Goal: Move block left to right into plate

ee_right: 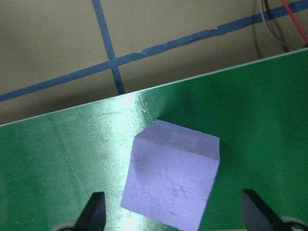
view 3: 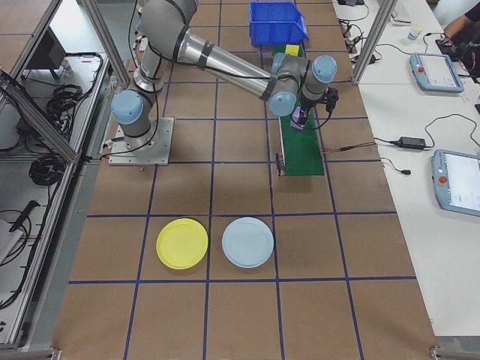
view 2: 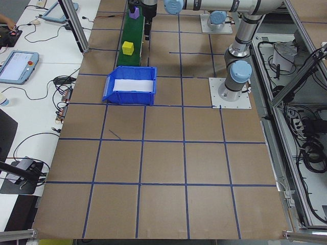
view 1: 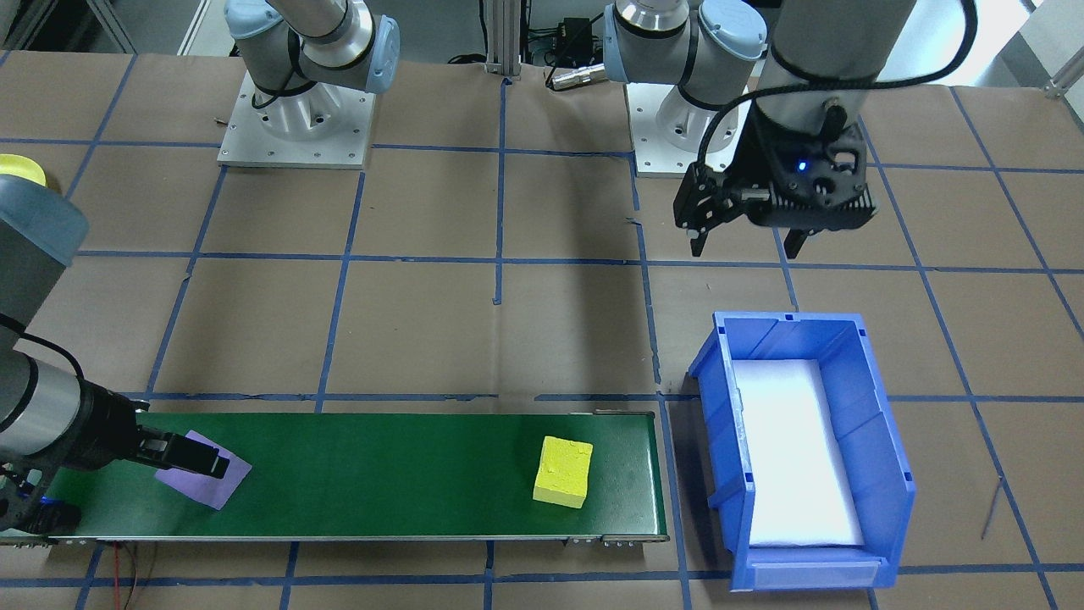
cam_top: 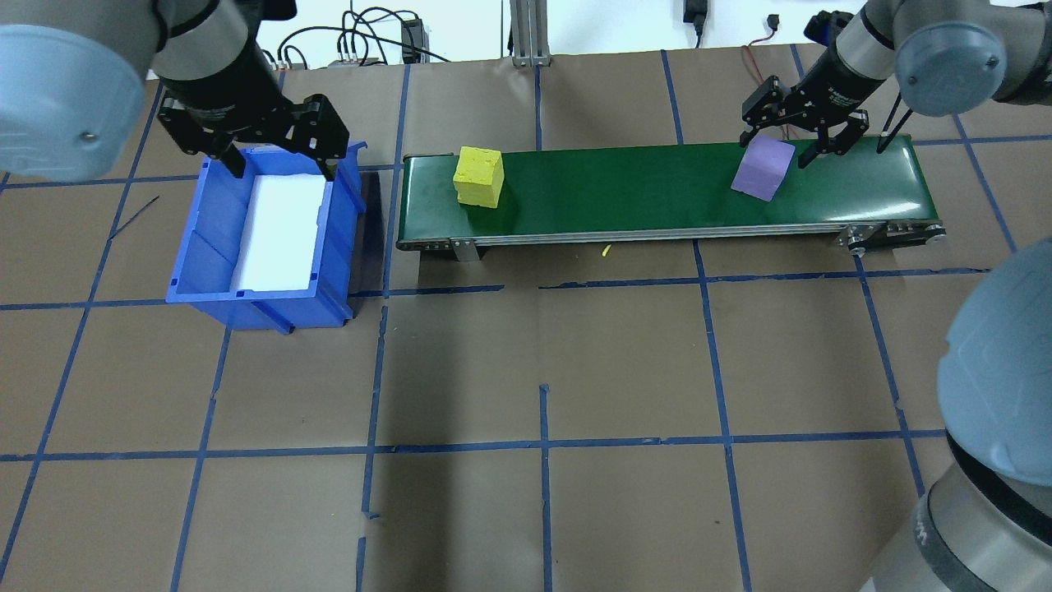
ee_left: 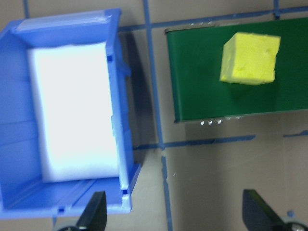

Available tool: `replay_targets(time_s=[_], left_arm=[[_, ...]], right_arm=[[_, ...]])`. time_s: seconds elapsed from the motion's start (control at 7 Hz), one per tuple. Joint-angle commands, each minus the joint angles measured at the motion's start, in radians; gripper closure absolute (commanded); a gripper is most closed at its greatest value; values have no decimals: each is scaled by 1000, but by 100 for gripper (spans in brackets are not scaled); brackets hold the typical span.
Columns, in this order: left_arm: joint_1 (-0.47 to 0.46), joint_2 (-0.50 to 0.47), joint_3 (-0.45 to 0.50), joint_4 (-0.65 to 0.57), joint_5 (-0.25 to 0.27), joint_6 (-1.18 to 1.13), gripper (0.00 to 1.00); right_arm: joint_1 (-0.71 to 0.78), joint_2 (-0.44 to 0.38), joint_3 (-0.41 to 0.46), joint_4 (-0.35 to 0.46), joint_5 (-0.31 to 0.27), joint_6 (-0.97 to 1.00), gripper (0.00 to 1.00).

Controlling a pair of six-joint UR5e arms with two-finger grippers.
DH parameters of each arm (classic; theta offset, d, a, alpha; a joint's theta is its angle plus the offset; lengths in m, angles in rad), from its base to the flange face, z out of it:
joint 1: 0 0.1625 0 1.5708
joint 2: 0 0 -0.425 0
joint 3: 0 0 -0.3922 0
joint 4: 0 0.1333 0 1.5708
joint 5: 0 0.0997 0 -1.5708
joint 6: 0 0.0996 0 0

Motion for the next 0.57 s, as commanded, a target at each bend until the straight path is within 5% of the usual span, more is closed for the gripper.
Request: replay_targets(time_s=[0.0,0.43], left_arm=[[8,61,-29,-48,-18,-8,0],[17,72,-45,-46,-67,2,0]], right_arm=[[0,29,-1,-35,-7,-14,1],[-6,29,5,-35,-20,-23,1]])
